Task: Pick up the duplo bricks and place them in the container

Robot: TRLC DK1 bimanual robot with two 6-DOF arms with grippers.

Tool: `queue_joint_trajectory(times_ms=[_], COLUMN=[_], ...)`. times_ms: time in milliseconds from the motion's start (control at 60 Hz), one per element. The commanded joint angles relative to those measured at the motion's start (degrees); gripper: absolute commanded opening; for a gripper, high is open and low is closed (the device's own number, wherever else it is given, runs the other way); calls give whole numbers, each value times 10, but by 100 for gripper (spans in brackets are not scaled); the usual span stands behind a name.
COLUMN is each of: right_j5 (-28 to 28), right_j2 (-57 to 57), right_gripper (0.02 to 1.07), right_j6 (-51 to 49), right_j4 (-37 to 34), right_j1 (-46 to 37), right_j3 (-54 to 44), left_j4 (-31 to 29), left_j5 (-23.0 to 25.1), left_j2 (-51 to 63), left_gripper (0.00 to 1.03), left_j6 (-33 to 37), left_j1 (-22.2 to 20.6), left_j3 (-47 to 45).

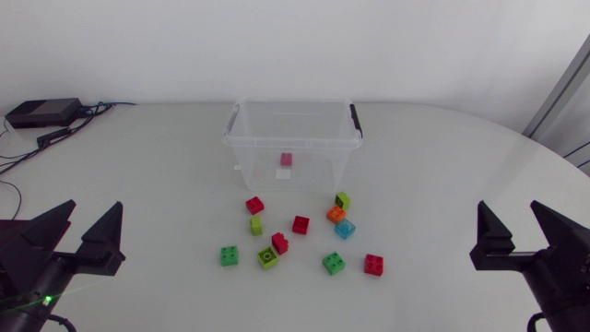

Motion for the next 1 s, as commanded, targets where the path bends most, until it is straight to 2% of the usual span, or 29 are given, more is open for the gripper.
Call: queue_joint_trajectory(times_ms=[0,417,717,983], right_j5=[-1,-1,-1,-1], right_j2=[-3,-5,8,192], right_gripper=[103,103,103,103], right_j6=[13,11,12,13], right_j4=[-3,0,12,26], right_j1=[6,10,11,28], right_j3=[-11,-11,32,122], left_j4=[3,6,-23,-52], left_j5=[-2,-2,-2,-1], left_j2=[-5,-7,4,130], left_gripper=[98,98,98,98], left_j6=[-7,-2,-2,-6], left_j1=[-4,-9,-12,-50], left_j3=[-12,-12,77,179])
